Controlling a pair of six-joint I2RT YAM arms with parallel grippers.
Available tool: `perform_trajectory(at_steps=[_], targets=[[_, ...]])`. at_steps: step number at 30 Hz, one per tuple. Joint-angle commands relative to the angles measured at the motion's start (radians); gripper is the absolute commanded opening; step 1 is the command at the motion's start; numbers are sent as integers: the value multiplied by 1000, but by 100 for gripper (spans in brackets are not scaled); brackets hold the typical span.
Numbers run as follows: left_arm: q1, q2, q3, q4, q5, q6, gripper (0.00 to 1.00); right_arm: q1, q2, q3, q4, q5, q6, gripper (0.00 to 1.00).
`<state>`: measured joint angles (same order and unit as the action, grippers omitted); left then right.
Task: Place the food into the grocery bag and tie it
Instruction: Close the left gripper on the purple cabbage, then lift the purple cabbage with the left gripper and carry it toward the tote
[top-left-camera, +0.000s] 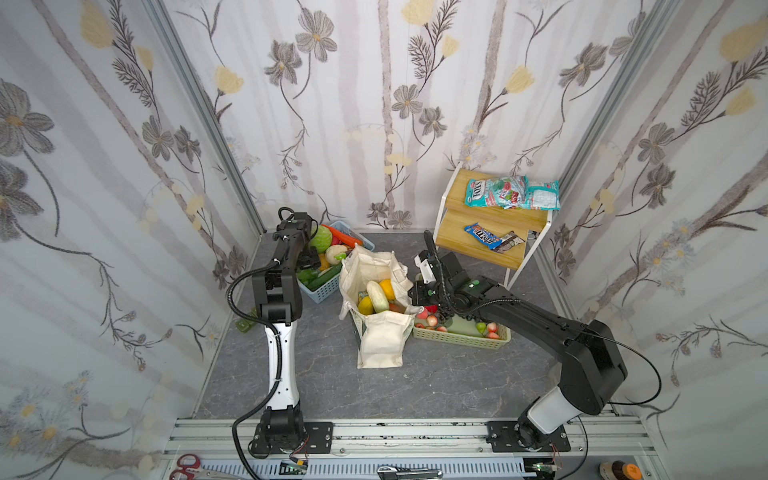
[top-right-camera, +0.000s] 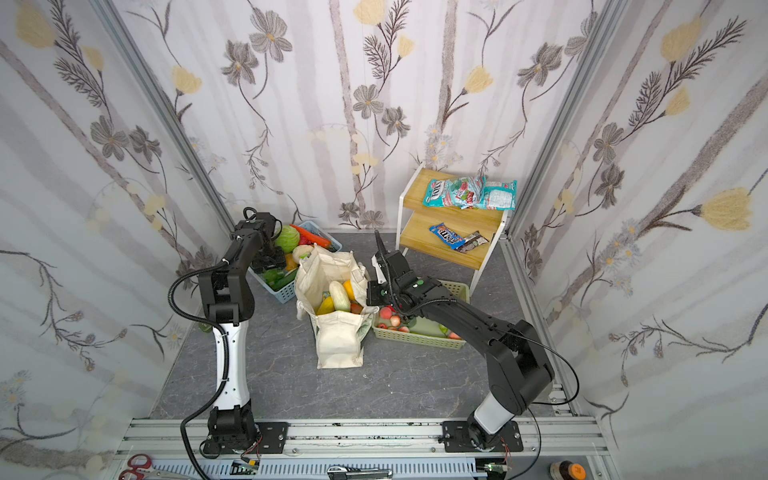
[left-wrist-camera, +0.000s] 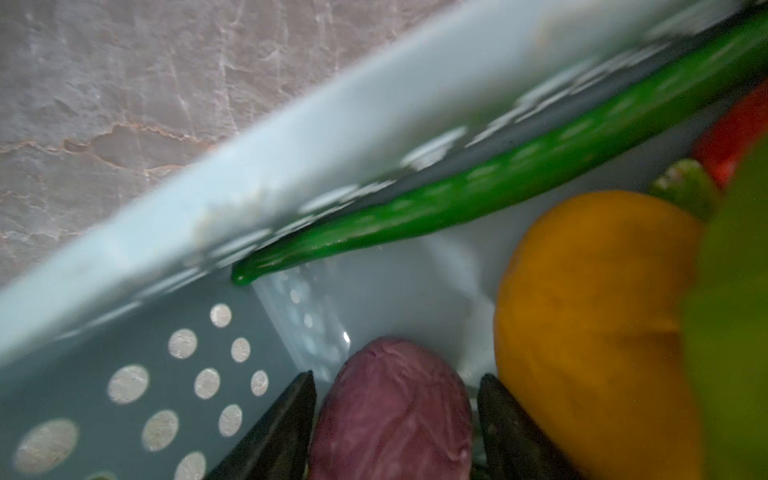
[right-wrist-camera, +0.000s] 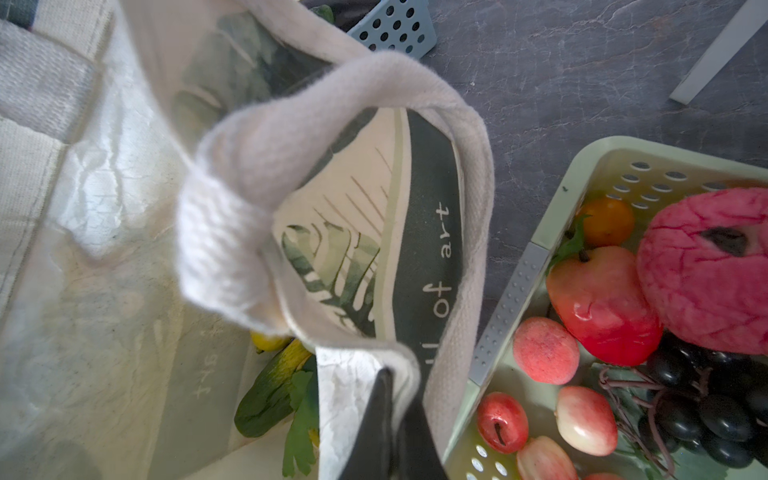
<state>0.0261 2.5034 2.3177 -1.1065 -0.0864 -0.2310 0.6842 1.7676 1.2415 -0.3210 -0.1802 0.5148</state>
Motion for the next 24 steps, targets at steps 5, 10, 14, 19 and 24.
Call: perform_trajectory(at_steps=[5,10,14,19,24], targets=[[2,12,7,-12,-10,-6,54,2,3,8,-15,2,-6,0],[1,0,20,-8,-13,-16,42,3,-8,1,-19,7,-5,0],[3,-39,20,5,-24,-15,40,2,-18,-2,-23,13,-4,0],[7,-72,26,8,-39,-10,39,4,-24,-4,-21,14,-3,0],[11,-99,25,5,-49,-12,39,5,-27,-7,-23,13,-3,0]])
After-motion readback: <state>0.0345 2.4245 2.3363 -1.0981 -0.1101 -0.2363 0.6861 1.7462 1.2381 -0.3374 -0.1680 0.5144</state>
